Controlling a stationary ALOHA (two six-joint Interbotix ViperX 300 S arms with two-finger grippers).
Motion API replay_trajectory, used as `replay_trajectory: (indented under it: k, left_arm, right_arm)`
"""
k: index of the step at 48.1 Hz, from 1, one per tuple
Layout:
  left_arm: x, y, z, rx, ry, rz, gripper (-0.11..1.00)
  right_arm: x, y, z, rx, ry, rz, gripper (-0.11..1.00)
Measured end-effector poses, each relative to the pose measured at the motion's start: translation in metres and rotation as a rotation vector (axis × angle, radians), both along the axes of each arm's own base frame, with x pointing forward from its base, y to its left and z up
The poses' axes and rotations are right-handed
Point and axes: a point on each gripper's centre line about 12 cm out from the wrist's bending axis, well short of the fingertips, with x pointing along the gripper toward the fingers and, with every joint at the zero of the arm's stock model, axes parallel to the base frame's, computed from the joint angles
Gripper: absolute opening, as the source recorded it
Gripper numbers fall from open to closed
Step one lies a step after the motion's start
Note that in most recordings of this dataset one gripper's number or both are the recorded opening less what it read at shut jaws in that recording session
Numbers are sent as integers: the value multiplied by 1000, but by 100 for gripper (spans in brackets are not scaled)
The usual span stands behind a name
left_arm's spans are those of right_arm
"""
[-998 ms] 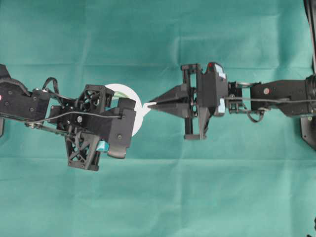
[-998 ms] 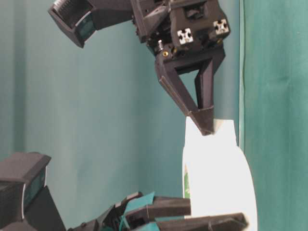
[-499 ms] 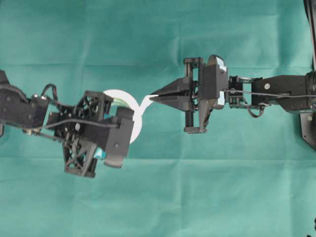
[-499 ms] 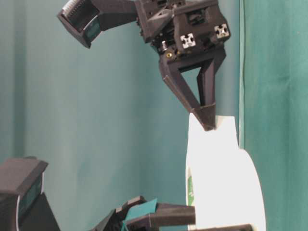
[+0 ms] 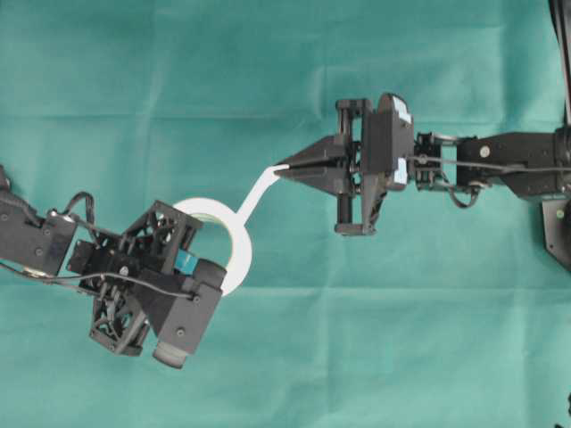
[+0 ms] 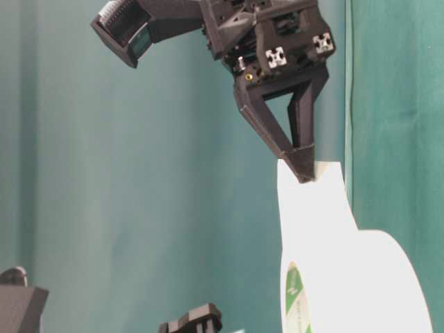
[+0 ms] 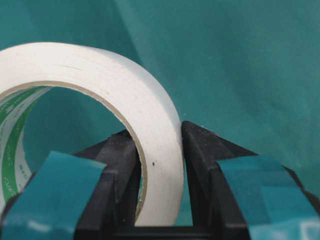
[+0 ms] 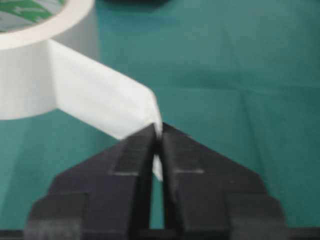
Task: Peel off the duct tape with your right arm.
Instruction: 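Pull the roll away with the left gripper, unspooling tape from the right gripper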
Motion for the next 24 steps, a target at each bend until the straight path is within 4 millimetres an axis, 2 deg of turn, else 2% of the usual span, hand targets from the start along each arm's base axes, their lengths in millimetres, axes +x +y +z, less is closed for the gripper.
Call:
replay_trajectory:
  k: [24]
  left_arm:
    - [-3, -9, -2, 9, -6, -43, 22]
  right_arm:
    - [-4, 0, 2, -1, -1, 1, -9]
